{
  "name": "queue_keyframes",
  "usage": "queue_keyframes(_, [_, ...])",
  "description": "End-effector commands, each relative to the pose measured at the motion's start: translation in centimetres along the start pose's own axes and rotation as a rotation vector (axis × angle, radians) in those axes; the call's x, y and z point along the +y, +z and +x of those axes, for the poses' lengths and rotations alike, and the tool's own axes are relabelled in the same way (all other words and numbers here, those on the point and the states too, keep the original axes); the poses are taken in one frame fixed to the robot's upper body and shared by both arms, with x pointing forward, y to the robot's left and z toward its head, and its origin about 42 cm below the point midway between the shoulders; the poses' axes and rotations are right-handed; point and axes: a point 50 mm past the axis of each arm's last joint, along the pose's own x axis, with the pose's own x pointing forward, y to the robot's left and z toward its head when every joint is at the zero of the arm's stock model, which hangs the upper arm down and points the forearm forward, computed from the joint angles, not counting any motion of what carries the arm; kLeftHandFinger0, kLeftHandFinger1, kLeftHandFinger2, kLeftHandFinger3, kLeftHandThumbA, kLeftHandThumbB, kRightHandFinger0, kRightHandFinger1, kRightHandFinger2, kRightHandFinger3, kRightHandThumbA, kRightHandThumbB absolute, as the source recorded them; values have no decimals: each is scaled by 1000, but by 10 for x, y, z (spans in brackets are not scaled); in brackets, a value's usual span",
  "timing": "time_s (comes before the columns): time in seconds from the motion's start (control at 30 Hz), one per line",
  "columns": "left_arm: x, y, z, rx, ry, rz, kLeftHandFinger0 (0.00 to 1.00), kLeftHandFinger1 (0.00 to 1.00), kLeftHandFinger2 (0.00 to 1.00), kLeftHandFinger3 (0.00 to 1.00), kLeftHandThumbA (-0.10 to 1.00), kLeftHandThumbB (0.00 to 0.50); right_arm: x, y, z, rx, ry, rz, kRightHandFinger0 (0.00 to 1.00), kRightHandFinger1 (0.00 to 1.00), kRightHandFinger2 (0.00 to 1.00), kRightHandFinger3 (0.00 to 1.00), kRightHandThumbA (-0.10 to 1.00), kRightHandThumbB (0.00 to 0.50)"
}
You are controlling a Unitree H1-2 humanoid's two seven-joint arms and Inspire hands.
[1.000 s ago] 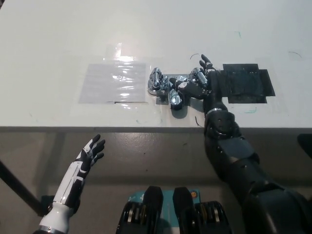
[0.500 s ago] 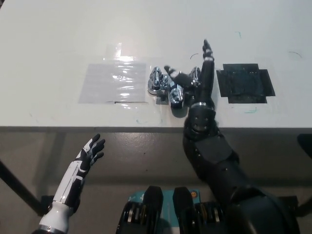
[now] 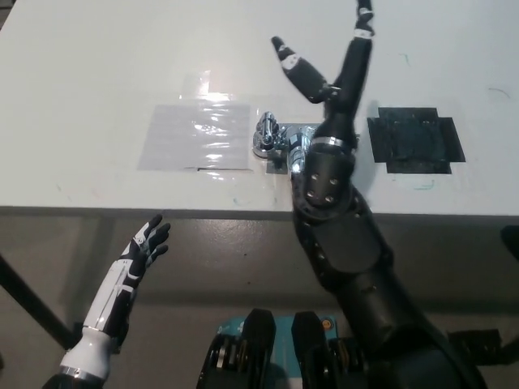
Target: The faucet is at the center of the desk and the robot turn off the faucet by turning the right faucet handle using the right hand
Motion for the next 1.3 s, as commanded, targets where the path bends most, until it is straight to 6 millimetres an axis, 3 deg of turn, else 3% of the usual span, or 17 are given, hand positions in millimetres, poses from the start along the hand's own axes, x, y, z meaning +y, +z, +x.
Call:
queue_keyframes(0.0, [6, 14, 8, -53, -25, 23, 1000, 1000, 1000, 1000, 998, 321, -35, 48, 23, -218, 5, 45, 1000, 1000, 1000, 1000, 1000, 269])
queue_keyframes(0.1, [7, 14, 8, -52, -28, 26, 1000, 1000, 1000, 1000, 999, 314, -70, 78, 16, -359, 18, 5, 1000, 1000, 1000, 1000, 1000, 258])
queue_keyframes(0.17, [8, 14, 7, -49, -27, 30, 1000, 1000, 1000, 1000, 1000, 316, -97, 109, -1, -527, 68, 53, 1000, 1000, 1000, 1000, 1000, 293])
queue_keyframes(0.23, [11, 15, 7, -49, -25, 35, 1000, 1000, 1000, 1000, 1000, 310, -128, 136, -31, -648, 130, 45, 1000, 1000, 1000, 1000, 1000, 289])
queue_keyframes(0.3, [12, 15, 7, -53, -28, 38, 1000, 1000, 1000, 1000, 1000, 300, -145, 146, -51, -711, 144, 4, 1000, 1000, 1000, 1000, 1000, 295])
queue_keyframes(0.43, [14, 15, 9, -54, -24, 35, 1000, 1000, 1000, 1000, 1000, 309, -174, 152, -87, -787, 214, 14, 1000, 1000, 1000, 1000, 1000, 234])
queue_keyframes(0.5, [13, 15, 9, -57, -31, 42, 1000, 1000, 1000, 1000, 1000, 309, -189, 147, -113, -754, 250, -12, 1000, 1000, 1000, 1000, 1000, 260])
queue_keyframes(0.6, [11, 16, 10, -64, -30, 44, 1000, 1000, 1000, 1000, 1000, 303, -202, 119, -141, -645, 326, -37, 1000, 1000, 1000, 1000, 1000, 213])
queue_keyframes(0.63, [11, 16, 10, -67, -27, 50, 1000, 1000, 1000, 1000, 1000, 296, -208, 100, -151, -569, 354, -47, 1000, 1000, 1000, 1000, 1000, 200])
queue_keyframes(0.73, [13, 16, 8, -69, -24, 55, 1000, 1000, 1000, 1000, 1000, 281, -219, 67, -168, -404, 388, -63, 1000, 1000, 1000, 1000, 1000, 244])
queue_keyframes(0.83, [15, 15, 7, -73, -16, 50, 1000, 1000, 1000, 1000, 1000, 286, -226, 30, -180, -246, 390, -78, 1000, 1000, 1000, 1000, 1000, 227])
queue_keyframes(0.9, [13, 15, 5, -68, -12, 43, 1000, 1000, 1000, 1000, 1000, 287, -230, 17, -186, -178, 398, -78, 1000, 1000, 1000, 1000, 1000, 226])
queue_keyframes(0.97, [13, 14, 5, -65, -5, 35, 1000, 1000, 1000, 1000, 1000, 303, -234, -2, -193, -87, 416, -67, 1000, 1000, 1000, 1000, 1000, 191])
queue_keyframes(1.13, [14, 10, 1, -74, 5, 6, 1000, 1000, 1000, 1000, 1000, 264, -242, -37, -203, 70, 409, -57, 1000, 1000, 1000, 1000, 1000, 163])
queue_keyframes(1.17, [14, 9, 0, -76, 12, 2, 1000, 1000, 1000, 1000, 1000, 231, -243, -47, -204, 110, 406, -44, 1000, 1000, 1000, 1000, 1000, 178])
queue_keyframes(1.27, [15, 7, 0, -74, 20, 1, 1000, 1000, 1000, 1000, 1000, 222, -245, -59, -204, 156, 414, -36, 1000, 1000, 1000, 1000, 1000, 162])
